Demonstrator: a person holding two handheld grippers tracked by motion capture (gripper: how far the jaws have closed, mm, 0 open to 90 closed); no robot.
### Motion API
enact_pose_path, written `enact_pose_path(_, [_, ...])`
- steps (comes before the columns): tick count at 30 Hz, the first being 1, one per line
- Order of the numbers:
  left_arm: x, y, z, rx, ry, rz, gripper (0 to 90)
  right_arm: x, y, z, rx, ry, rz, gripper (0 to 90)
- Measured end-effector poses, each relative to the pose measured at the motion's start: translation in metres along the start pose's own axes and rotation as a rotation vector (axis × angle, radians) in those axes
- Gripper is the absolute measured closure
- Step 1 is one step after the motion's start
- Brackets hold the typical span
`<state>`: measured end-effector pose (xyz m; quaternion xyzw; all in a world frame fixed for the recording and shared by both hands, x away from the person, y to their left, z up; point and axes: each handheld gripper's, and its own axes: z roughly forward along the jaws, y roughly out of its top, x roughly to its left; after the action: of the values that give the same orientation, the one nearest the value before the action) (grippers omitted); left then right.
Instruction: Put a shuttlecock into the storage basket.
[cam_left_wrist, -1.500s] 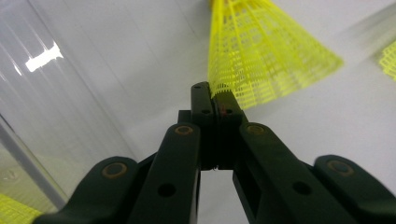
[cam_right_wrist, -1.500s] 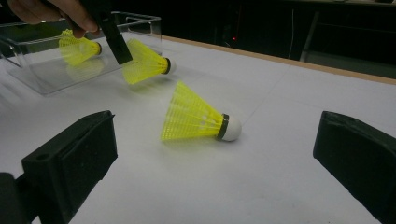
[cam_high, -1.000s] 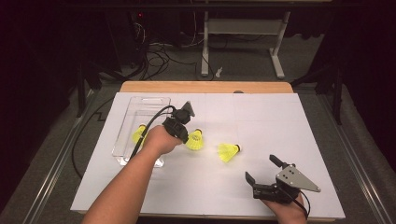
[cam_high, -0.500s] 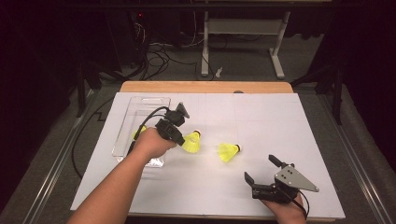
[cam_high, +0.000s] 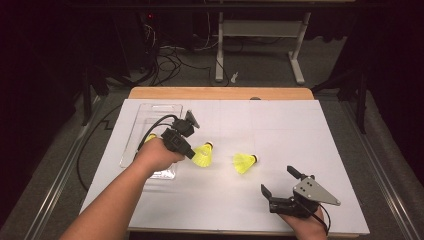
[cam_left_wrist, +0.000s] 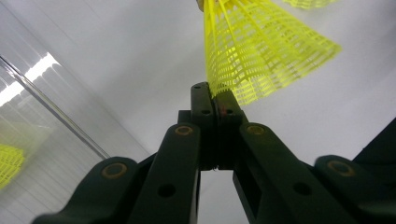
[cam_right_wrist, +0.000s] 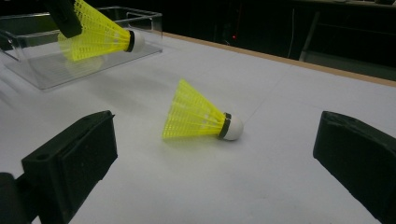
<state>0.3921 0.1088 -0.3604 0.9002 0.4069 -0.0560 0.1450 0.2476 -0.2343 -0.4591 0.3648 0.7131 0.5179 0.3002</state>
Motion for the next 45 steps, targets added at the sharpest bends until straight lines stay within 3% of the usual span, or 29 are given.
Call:
enact_pose_path(21, [0.008,-0.012,-0.024,-0.047,-0.035,-0.029,89.5,0.000,0.000,0.002,0.006,0.002,-0.003,0.1])
enact_pose_path(32, [0.015,-0.020,-0.042,-0.086,-0.029,-0.047,89.6,0.001,0.000,0.002,0.007,0.002,-0.003,0.1])
enact_pose_path(45, [0.034,-0.039,-0.065,-0.123,-0.002,-0.097,89.6,0.001,-0.001,0.002,0.010,0.002,-0.004,0.1])
